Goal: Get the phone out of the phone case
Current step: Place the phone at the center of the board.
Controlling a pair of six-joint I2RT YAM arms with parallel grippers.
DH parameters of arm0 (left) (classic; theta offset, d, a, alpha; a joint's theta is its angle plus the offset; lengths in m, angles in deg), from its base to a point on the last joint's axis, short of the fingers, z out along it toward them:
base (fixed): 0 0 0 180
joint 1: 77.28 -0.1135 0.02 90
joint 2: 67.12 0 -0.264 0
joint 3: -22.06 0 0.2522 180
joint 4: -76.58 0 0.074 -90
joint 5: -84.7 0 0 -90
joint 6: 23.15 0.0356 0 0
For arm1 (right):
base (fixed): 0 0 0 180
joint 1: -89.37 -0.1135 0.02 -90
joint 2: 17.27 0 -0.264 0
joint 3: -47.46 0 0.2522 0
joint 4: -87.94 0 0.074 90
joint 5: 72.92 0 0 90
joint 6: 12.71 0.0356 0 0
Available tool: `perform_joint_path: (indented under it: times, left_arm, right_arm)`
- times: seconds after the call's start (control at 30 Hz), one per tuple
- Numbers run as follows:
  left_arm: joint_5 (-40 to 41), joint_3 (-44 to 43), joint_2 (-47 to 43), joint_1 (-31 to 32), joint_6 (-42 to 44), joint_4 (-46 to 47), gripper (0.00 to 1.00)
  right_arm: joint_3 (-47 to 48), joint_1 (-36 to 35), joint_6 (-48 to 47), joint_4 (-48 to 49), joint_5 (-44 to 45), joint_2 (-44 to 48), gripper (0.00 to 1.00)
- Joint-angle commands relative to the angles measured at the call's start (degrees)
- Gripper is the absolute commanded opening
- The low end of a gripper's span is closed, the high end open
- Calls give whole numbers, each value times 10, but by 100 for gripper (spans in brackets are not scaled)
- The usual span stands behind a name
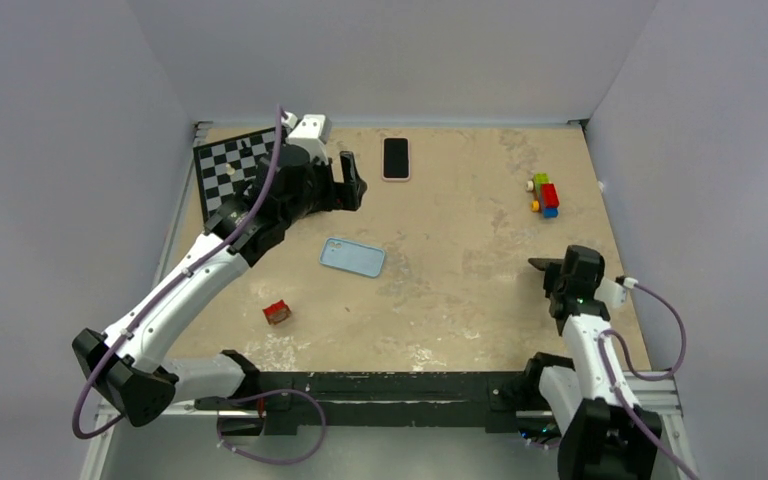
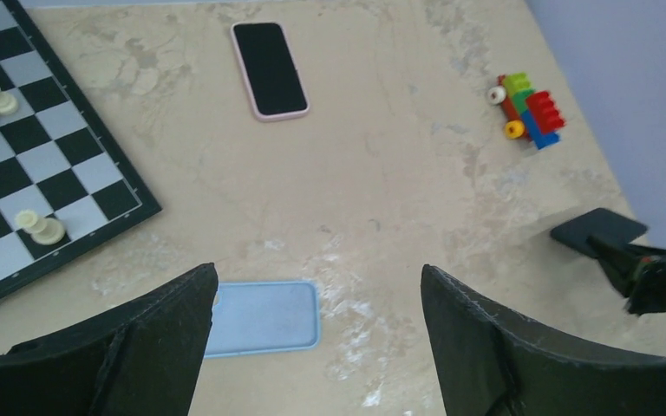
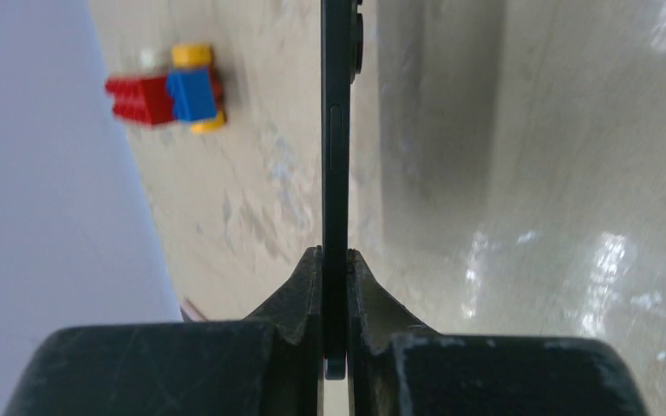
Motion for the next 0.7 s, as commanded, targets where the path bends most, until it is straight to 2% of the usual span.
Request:
perform_joint_path:
  times: [0.0,0.1,0.23,0.43,0.67]
  left_arm:
    - [29,56,-42,-1,75,35,89]
    - [39,63,-59,-1,84,41,88]
    - [38,61,-61,-2,89,38,87]
    - [21,60,-56,-1,80,37,86]
    - [7,62,-55,-6,67,36,85]
  right_arm:
    - [29,78,-8,117,-22,-88,0]
    - [39,116,-9,148,-36,-159,0]
    - [70,120,-7,161,17,-213,0]
    - [101,121,-3,184,28,-288,0]
    - [91,122,18,219,28,-328,0]
